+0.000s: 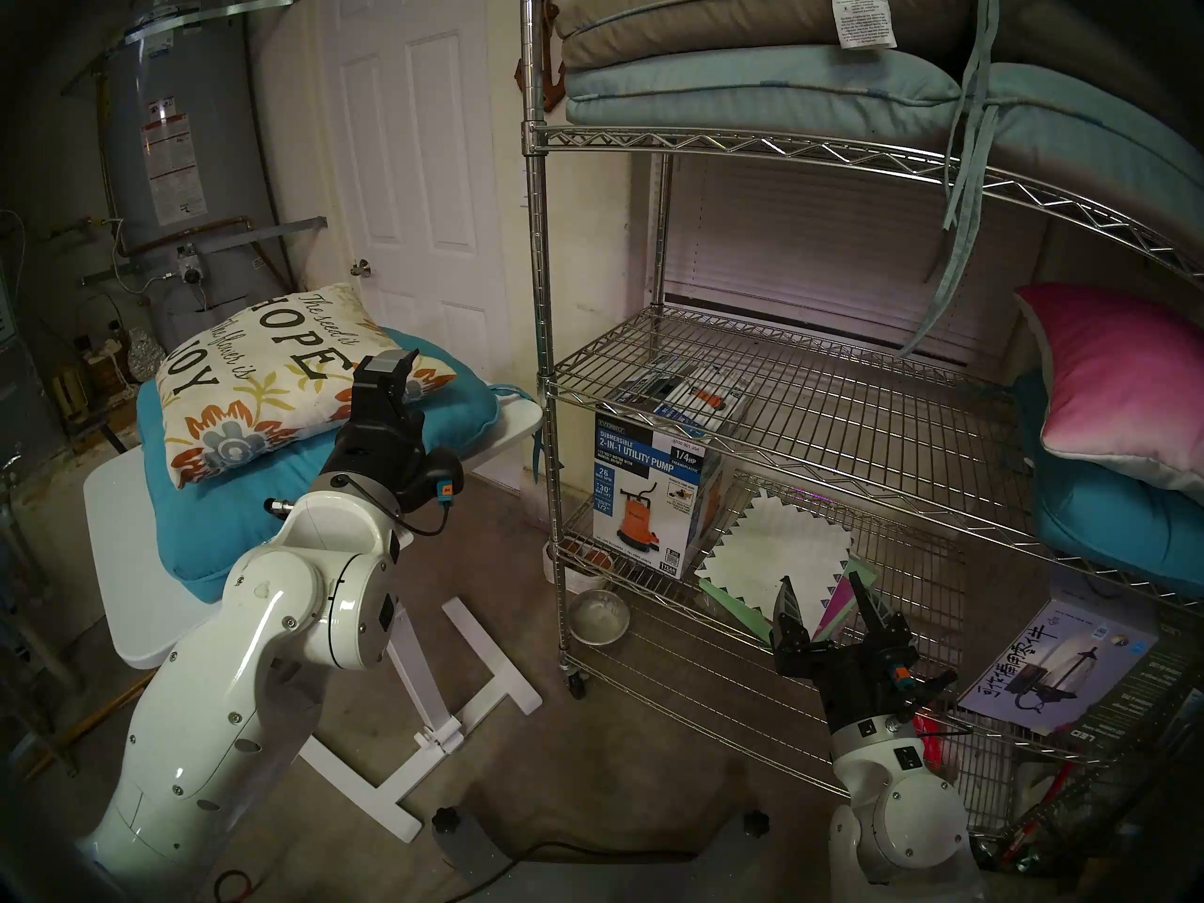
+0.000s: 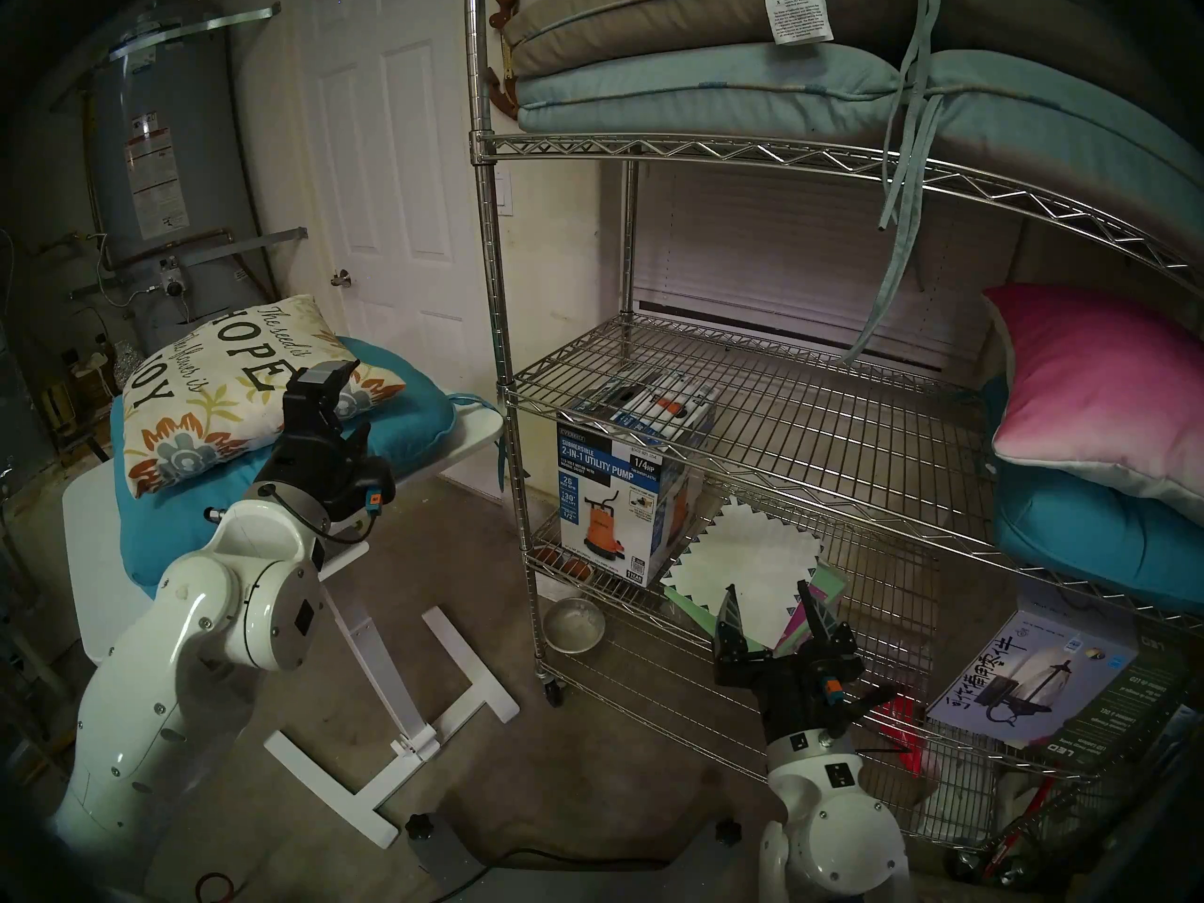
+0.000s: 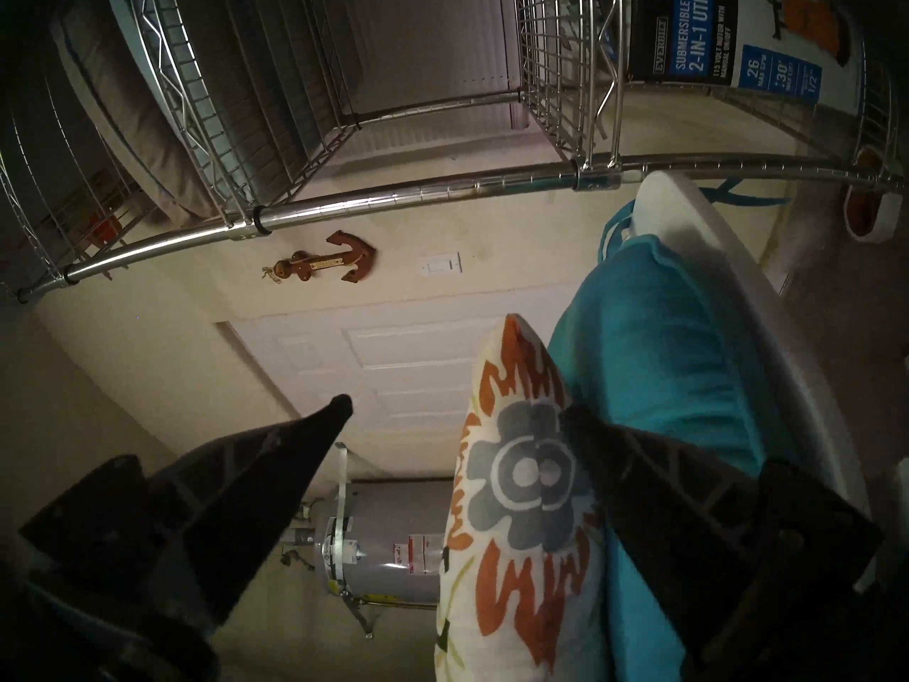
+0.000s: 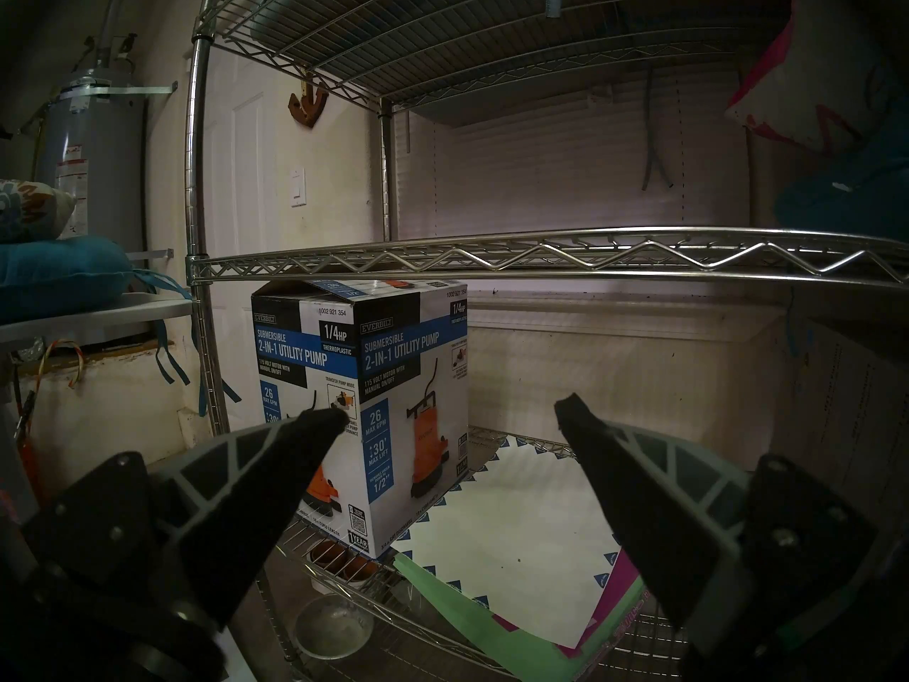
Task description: Put cushion on the shelf
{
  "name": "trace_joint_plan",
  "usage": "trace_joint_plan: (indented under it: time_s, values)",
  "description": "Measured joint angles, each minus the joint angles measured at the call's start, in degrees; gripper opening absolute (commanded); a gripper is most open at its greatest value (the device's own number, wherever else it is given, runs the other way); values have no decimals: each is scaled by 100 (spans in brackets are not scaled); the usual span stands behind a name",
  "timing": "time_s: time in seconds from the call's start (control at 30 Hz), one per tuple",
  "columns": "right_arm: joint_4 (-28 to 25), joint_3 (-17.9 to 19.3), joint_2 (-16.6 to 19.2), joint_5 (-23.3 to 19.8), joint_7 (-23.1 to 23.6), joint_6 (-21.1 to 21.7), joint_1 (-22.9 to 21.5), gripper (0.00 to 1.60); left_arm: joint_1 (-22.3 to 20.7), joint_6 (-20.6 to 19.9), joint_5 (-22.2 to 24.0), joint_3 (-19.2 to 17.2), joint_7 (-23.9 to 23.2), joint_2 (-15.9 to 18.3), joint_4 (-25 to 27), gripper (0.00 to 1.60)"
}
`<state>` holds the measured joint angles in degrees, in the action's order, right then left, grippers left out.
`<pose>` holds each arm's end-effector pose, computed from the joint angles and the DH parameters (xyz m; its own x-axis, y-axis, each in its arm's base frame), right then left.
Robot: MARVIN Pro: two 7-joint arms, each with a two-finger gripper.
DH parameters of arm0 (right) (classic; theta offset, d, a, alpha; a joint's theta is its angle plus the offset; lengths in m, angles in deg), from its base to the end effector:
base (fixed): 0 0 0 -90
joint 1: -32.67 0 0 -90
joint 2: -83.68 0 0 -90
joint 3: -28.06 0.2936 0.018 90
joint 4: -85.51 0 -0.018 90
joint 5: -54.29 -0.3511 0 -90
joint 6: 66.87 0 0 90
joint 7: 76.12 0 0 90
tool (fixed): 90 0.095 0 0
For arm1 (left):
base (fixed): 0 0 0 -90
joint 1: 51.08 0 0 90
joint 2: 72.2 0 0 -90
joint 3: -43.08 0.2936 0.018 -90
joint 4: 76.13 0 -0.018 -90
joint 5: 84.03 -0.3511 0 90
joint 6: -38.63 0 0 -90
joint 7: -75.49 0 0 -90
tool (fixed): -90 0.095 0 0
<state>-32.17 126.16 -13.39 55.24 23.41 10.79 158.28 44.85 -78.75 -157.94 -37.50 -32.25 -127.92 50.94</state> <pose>0.2782 -0.0308 -0.3111 -0.0656 0.0116 0.9978 -0.0182 -0.9998 0.0104 0.3859 0.0170 -0.1249 0.0650 -0.9918 -0.1102 0.1421 0.1185 -0.9827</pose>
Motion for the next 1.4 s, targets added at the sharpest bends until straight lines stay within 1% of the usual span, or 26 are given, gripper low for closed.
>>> trace_joint_plan:
  time_s: [0.47, 0.9, 1.27, 1.4]
  values:
    - [0, 0, -1, 0, 0, 0, 0, 160, -41, -307, -71, -132, -116, -98, -13, 160]
    - [0, 0, -3, 0, 0, 0, 0, 160, -58, -699, -130, -325, -510, -251, -142, 160]
    - [1, 0, -3, 0, 0, 0, 0, 160, -53, -769, -130, -563, -553, -253, -341, 160]
    - [1, 1, -3, 0, 0, 0, 0, 160, -57, -768, -123, -595, -550, -249, -369, 160]
